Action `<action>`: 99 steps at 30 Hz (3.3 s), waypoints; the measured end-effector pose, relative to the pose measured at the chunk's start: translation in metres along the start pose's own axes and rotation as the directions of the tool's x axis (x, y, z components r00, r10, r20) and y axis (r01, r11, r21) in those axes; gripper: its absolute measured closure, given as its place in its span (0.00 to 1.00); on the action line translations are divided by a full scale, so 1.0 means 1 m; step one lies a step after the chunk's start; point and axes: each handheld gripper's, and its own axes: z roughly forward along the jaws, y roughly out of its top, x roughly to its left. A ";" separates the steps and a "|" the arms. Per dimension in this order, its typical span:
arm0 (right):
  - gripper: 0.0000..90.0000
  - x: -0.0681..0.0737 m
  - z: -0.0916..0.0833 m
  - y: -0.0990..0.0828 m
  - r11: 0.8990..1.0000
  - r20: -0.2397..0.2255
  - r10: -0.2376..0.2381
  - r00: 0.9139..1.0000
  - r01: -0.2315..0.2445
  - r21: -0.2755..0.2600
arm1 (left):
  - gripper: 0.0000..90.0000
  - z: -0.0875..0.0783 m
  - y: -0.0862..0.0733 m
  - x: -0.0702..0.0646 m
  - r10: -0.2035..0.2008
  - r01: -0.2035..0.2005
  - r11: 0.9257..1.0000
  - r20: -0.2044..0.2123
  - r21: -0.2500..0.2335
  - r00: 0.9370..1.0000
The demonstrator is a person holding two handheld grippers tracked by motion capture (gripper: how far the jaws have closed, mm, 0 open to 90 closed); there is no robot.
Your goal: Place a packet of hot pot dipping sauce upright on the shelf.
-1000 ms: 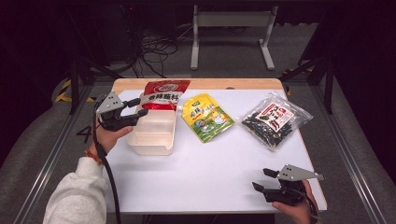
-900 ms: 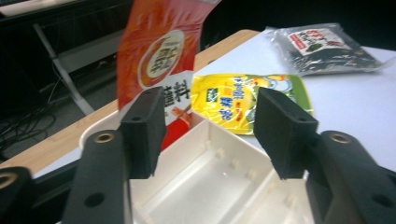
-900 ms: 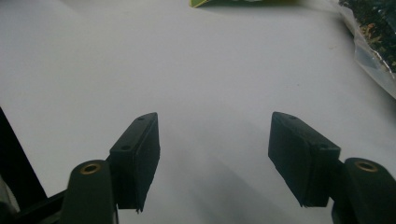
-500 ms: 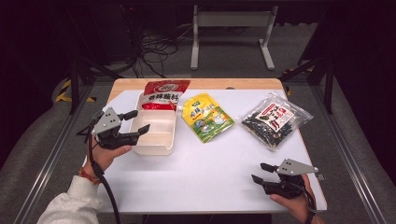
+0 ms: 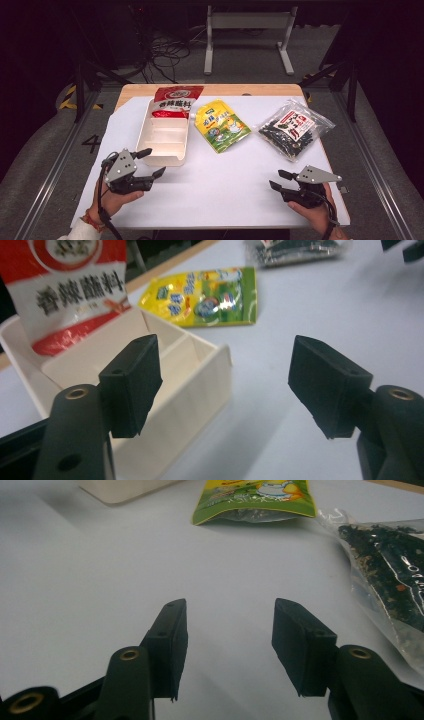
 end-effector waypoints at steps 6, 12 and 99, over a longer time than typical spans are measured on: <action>0.55 -0.003 -0.003 0.002 1.000 0.003 0.004 1.000 -0.004 -0.015 | 0.20 0.015 -0.026 -0.019 -0.050 0.050 0.996 -0.010 0.077 0.999; 0.53 -0.008 -0.009 0.002 0.999 0.019 0.011 1.000 -0.010 -0.033 | 0.12 0.020 -0.033 -0.028 -0.089 0.087 0.990 0.018 0.109 0.996; 1.00 -0.010 0.012 -0.012 0.989 -0.201 -0.033 0.979 0.061 0.137 | 0.09 0.043 -0.033 -0.043 0.000 -0.037 0.980 0.188 0.195 0.982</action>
